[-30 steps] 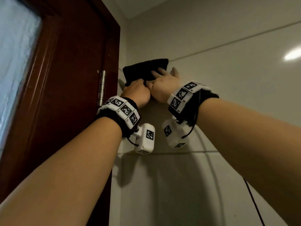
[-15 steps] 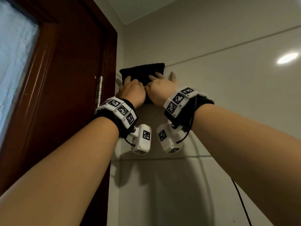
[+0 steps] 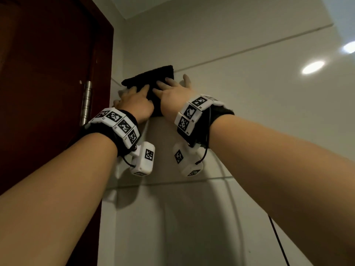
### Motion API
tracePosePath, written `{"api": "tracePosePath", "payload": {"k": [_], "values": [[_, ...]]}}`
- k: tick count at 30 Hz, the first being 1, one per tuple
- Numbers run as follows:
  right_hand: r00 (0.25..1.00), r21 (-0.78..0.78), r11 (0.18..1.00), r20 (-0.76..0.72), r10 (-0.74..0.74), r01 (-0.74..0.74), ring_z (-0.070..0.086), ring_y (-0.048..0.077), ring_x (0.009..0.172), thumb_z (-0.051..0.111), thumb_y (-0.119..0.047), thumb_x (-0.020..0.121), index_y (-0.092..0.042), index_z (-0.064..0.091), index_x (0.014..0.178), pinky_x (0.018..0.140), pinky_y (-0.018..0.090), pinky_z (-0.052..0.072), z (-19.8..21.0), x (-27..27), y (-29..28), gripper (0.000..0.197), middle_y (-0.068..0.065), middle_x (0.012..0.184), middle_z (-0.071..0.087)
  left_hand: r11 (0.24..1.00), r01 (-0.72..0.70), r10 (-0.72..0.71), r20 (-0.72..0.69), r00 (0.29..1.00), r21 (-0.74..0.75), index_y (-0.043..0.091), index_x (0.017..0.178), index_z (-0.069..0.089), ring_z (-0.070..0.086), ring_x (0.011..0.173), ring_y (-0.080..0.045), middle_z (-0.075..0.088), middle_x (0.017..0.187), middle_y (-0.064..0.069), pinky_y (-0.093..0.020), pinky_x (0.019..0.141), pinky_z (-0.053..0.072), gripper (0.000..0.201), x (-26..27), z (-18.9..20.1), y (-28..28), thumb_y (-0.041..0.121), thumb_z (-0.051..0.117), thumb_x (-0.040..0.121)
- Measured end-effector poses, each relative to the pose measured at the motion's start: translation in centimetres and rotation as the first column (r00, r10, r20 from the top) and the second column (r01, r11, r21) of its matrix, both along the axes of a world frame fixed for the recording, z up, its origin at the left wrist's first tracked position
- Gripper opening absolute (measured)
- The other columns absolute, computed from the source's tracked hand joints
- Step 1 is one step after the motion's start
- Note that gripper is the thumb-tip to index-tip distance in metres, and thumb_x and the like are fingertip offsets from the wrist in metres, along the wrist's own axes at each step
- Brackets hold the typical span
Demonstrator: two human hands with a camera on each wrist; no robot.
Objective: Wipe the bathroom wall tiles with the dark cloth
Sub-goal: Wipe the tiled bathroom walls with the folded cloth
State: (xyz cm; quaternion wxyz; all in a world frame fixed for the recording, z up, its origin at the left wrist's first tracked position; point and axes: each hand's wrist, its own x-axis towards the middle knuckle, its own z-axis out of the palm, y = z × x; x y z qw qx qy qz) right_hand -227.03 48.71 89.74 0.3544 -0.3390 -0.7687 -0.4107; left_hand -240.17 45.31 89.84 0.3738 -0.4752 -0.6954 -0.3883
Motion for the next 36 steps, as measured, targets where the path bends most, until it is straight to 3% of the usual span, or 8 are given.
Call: {"api": "tracePosePath", "payload": {"k": [6,18,25,31,33,36], "values": [[0.997,0.020,0.999,-0.057,-0.045,0.046,0.003,0.018,0.151,0.039,-0.042,0.101,-0.032,0.016,0.156,0.116,0.061,-0.002,-1.2,4.9,1.4,0.060,-0.005,0.165,0.005,0.997,0.070,-0.067,-0.068,0.995,0.031,0.035,0.157,0.017,0.016,0.148,-0.031,0.017,0.163,-0.008,-0.053,0.115,0.021,0.059,5.0,-1.4,0.9,0.038,0.039,0.102],[0.972,0.057,0.985,-0.183,-0.148,0.161,0.008,0.018,0.151,0.040,-0.037,0.099,-0.034,0.014,0.156,0.117,0.061,0.004,-4.9,23.4,4.0,0.062,-0.007,0.164,0.010,0.987,0.156,-0.143,-0.209,0.967,0.045,0.037,0.155,0.022,0.017,0.145,-0.031,0.021,0.157,-0.009,-0.052,0.117,0.020,0.058,22.9,-4.3,3.8,0.043,0.040,0.100],[0.970,-0.040,0.991,-0.201,-0.134,0.128,0.004,0.019,0.151,0.043,-0.032,0.098,-0.030,0.014,0.156,0.117,0.059,0.002,-6.5,25.1,3.1,0.065,-0.004,0.164,0.009,0.992,0.126,-0.120,-0.246,0.962,0.008,0.035,0.156,0.020,0.015,0.146,-0.031,0.020,0.157,-0.010,-0.056,0.115,0.021,0.059,25.0,-5.8,3.6,0.046,0.039,0.101],[0.973,-0.014,0.991,-0.188,-0.132,0.131,0.018,0.024,0.148,0.047,-0.034,0.095,-0.027,0.031,0.152,0.118,0.055,0.010,-8.7,24.9,2.3,0.060,0.000,0.159,0.027,0.994,0.106,-0.101,-0.266,0.959,0.003,0.035,0.153,0.026,0.023,0.140,-0.033,0.026,0.152,-0.010,-0.053,0.111,0.026,0.061,25.2,-8.7,3.3,0.050,0.044,0.097],[0.976,0.048,0.988,-0.169,-0.140,0.150,0.032,0.026,0.141,0.049,-0.034,0.092,-0.025,0.045,0.144,0.114,0.047,0.022,-9.5,24.7,1.7,0.052,0.002,0.148,0.043,0.994,0.108,-0.103,-0.276,0.956,0.003,0.034,0.152,0.029,0.026,0.136,-0.033,0.028,0.149,-0.011,-0.051,0.109,0.027,0.062,25.1,-9.7,3.1,0.050,0.048,0.095],[0.980,0.122,0.980,-0.149,-0.136,0.154,0.049,0.027,0.120,0.052,-0.031,0.091,-0.023,0.064,0.124,0.099,0.039,0.036,-10.7,24.9,0.8,0.036,-0.001,0.123,0.061,0.993,0.118,-0.113,-0.312,0.943,-0.002,0.032,0.150,0.035,0.029,0.134,-0.034,0.029,0.146,-0.011,-0.047,0.109,0.028,0.063,25.0,-11.0,2.7,0.045,0.054,0.091]]}}
